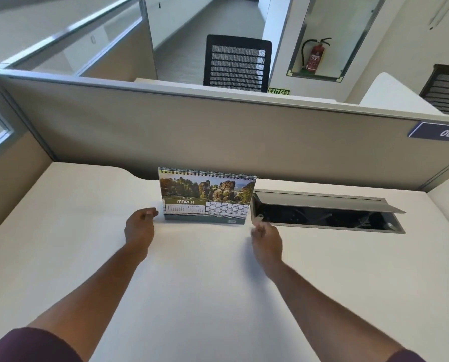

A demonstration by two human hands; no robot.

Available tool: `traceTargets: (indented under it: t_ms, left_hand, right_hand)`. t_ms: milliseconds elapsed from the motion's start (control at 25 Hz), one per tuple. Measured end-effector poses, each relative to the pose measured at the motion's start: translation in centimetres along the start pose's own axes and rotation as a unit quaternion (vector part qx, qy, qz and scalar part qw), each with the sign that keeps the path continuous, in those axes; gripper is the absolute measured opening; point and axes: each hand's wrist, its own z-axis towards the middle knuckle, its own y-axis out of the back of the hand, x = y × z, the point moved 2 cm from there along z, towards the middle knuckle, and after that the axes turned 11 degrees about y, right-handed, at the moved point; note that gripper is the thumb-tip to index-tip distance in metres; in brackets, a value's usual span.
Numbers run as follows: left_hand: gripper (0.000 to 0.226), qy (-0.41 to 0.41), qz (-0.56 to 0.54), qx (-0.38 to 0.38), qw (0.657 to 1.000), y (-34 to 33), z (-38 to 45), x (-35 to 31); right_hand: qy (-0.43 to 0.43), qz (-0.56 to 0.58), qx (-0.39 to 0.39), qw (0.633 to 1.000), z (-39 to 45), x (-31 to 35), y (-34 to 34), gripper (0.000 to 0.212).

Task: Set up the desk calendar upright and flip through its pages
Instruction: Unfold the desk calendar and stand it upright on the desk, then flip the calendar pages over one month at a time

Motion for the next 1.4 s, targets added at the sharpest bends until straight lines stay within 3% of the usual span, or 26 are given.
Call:
traceTargets:
  t_ms: [160, 240, 360, 520, 840, 1160, 1320, 1400]
  left_hand:
    - [0.028, -0.025, -0.002, 0.033, 0.999, -0.5, -3.0, 0.6]
    - [0.030, -0.027, -0.012, 0.052, 0.998, -0.8, -4.5, 0.3]
    - [0.036, -0.017, -0.013, 0.079, 0.997, -0.5, -5.6, -0.3]
    - [0.037, 0.004, -0.013, 0.063, 0.998, 0.7, -5.9, 0.2]
    - [0.009, -0.021, -0.041, 0.080, 0.996, 0.7, -5.9, -0.2]
    - [0.015, -0.063, -0.053, 0.016, 0.996, 2.2, -8.1, -0.9]
    - [0.018, -0.005, -0.123, 0.094, 0.988, 2.5, -9.4, -1.7]
    - [0.025, 0.035, -0.240, 0.170, 0.955, 2.5, -10.8, -2.6]
  right_hand:
    - [0.168, -0.116, 0.084, 0.975, -5.7, -1.6, -1.7, 0.043]
    - [0.240, -0.233, 0.156, 0.929, -7.7, -2.9, -2.6, 0.062]
    - [0.310, -0.343, 0.192, 0.866, -9.3, -4.3, -2.9, 0.069]
    - [0.312, -0.382, 0.190, 0.849, -9.3, -4.1, -3.1, 0.073]
    - [0.315, -0.393, 0.191, 0.843, -9.0, -4.1, -3.2, 0.074]
    - [0.320, -0.387, 0.184, 0.845, -9.0, -4.3, -3.2, 0.074]
    - [0.318, -0.387, 0.183, 0.846, -9.1, -4.3, -3.2, 0.073]
    - [0.316, -0.389, 0.187, 0.845, -9.1, -4.2, -3.2, 0.073]
